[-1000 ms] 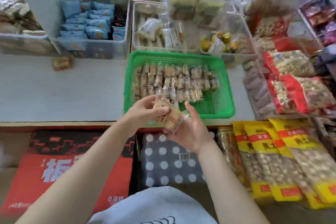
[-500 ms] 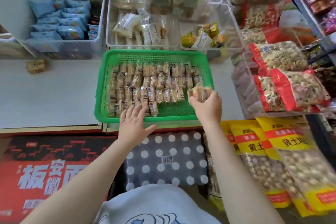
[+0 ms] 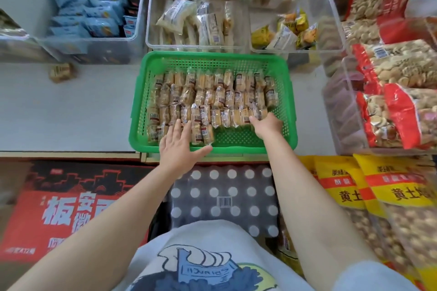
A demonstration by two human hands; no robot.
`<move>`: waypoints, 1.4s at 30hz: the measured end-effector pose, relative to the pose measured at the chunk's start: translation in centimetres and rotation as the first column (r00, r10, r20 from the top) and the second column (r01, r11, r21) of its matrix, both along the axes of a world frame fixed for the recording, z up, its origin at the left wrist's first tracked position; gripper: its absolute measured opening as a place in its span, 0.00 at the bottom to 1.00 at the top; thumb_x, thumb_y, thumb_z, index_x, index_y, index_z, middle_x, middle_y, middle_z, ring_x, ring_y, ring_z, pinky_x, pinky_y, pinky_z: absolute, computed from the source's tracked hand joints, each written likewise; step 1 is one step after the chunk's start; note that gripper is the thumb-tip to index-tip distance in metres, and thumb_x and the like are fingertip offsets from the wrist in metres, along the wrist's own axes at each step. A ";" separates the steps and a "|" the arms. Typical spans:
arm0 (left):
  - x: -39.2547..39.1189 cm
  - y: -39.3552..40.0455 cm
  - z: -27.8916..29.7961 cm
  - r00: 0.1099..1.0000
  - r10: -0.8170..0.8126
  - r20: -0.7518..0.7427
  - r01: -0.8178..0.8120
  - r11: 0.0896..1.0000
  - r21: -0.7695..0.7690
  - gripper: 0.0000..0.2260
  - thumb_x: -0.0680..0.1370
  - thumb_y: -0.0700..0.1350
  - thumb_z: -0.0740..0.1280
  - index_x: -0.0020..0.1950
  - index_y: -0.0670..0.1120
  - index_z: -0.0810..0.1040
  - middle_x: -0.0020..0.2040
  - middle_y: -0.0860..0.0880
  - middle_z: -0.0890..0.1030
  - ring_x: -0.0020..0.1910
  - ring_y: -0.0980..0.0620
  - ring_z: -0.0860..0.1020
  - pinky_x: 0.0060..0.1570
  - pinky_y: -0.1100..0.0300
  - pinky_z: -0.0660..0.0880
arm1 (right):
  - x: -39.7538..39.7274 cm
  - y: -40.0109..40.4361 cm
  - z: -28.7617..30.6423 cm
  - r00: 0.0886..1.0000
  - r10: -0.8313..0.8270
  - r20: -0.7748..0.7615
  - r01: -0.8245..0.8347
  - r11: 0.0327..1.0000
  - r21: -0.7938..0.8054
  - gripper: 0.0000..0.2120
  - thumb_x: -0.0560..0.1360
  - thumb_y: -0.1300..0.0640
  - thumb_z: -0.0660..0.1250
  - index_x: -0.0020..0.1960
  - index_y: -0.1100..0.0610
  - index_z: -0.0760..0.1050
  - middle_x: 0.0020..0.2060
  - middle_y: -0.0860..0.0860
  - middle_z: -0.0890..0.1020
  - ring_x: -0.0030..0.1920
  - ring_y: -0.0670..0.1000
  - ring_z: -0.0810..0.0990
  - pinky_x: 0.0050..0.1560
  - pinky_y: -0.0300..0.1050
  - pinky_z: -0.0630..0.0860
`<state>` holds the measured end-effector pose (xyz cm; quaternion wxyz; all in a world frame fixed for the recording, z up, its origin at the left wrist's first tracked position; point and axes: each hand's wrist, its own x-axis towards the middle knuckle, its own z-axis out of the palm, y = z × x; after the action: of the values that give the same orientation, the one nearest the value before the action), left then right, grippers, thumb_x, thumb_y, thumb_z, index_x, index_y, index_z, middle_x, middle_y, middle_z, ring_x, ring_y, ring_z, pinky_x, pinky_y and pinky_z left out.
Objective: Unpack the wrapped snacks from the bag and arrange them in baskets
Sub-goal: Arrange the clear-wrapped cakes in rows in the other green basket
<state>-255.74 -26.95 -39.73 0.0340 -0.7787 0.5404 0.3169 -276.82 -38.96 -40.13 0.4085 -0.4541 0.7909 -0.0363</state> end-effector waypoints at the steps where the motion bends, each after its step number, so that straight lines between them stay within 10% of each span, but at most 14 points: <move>1: 0.0 0.0 0.1 1.000 0.000 0.003 0.000 1.000 0.009 0.44 0.74 0.74 0.57 0.82 0.56 0.42 0.82 0.51 0.38 0.81 0.49 0.41 0.77 0.46 0.41 | 0.2 -0.2 0.0 1.000 -0.012 0.001 0.012 1.000 0.008 0.33 0.81 0.45 0.65 0.79 0.60 0.58 0.74 0.62 0.64 0.66 0.62 0.75 0.57 0.49 0.75; 6: -0.1 0.0 0.4 1.000 -0.014 0.009 0.013 0.999 0.036 0.43 0.75 0.74 0.56 0.82 0.57 0.42 0.82 0.51 0.38 0.81 0.48 0.41 0.77 0.46 0.42 | -0.7 -0.7 -0.4 0.837 -0.362 0.410 0.308 0.931 0.194 0.46 0.79 0.57 0.70 0.82 0.51 0.40 0.80 0.58 0.56 0.69 0.63 0.73 0.53 0.54 0.83; 13: 0.1 0.1 0.2 1.000 -0.029 0.009 0.029 0.999 0.014 0.43 0.74 0.74 0.56 0.82 0.59 0.42 0.82 0.52 0.39 0.81 0.48 0.41 0.77 0.46 0.42 | 0.4 -0.6 -1.3 0.526 -0.530 0.664 0.451 0.837 0.311 0.44 0.78 0.67 0.68 0.81 0.51 0.42 0.75 0.64 0.63 0.58 0.63 0.80 0.50 0.56 0.83; 27: 0.2 -0.1 0.1 0.998 -0.056 0.011 0.055 0.998 0.016 0.42 0.75 0.75 0.55 0.82 0.59 0.43 0.83 0.52 0.41 0.81 0.47 0.42 0.77 0.45 0.43 | 0.7 0.3 0.3 0.689 -0.441 0.576 0.377 0.896 0.235 0.42 0.81 0.60 0.67 0.82 0.49 0.41 0.73 0.65 0.68 0.48 0.60 0.85 0.51 0.56 0.83; 33: 0.4 0.3 0.3 0.986 0.020 -0.166 -0.037 0.994 -0.102 0.38 0.79 0.69 0.56 0.82 0.55 0.44 0.83 0.51 0.50 0.81 0.50 0.50 0.78 0.47 0.47 | 2.6 3.6 4.7 0.714 -0.214 0.667 0.315 0.949 -0.033 0.35 0.81 0.56 0.67 0.80 0.43 0.51 0.50 0.63 0.83 0.43 0.58 0.86 0.49 0.53 0.84; 36: 2.4 1.2 1.5 0.889 0.112 -0.443 -0.263 0.919 -0.295 0.29 0.82 0.58 0.62 0.80 0.51 0.60 0.78 0.50 0.65 0.77 0.51 0.61 0.76 0.45 0.59 | 5.8 4.8 6.7 0.752 -0.014 0.659 0.166 0.972 -0.169 0.18 0.82 0.56 0.65 0.70 0.50 0.67 0.46 0.60 0.84 0.39 0.57 0.85 0.45 0.52 0.84; 42: 15.7 4.4 0.3 0.868 0.449 -0.210 -0.481 0.657 -0.581 0.11 0.78 0.40 0.67 0.60 0.44 0.80 0.68 0.43 0.74 0.66 0.40 0.72 0.64 0.46 0.67 | 18.9 5.0 8.5 0.771 0.322 0.549 -0.219 0.944 -0.247 0.05 0.82 0.59 0.63 0.56 0.55 0.77 0.45 0.56 0.84 0.42 0.55 0.84 0.42 0.45 0.83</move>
<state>-240.05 -22.51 -39.39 -0.3168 -0.8501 0.3968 0.1397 -257.95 -33.92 -31.67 0.5917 -0.5632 0.5477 -0.1808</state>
